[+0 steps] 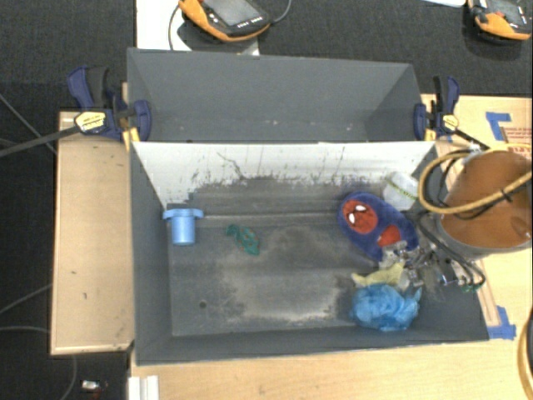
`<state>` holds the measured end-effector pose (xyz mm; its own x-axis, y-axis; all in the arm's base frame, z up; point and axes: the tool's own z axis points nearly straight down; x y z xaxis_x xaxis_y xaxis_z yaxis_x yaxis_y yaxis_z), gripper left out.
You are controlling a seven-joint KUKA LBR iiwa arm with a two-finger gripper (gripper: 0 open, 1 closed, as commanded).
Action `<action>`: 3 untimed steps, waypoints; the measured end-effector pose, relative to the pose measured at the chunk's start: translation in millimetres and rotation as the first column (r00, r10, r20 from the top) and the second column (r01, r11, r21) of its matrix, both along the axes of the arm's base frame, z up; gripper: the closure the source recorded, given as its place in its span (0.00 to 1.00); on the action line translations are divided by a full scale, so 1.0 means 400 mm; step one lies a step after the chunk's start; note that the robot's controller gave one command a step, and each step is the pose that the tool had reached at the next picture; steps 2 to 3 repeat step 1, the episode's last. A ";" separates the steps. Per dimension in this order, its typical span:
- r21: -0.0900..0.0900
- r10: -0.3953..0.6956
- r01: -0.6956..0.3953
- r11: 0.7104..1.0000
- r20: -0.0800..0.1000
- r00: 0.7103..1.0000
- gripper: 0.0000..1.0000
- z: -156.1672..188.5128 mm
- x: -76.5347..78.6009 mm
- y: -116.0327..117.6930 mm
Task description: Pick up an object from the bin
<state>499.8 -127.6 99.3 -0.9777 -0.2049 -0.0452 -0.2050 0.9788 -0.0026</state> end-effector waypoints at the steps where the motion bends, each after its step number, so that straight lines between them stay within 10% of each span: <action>1: -0.004 0.125 -0.125 0.992 0.017 0.992 1.00 -0.056 -0.006 -0.009; 3: -0.004 0.125 -0.125 0.992 0.017 0.992 1.00 -0.056 -0.006 -0.009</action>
Offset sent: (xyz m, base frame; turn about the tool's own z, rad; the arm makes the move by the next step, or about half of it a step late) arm 0.0057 -0.0214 -0.0274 -0.4692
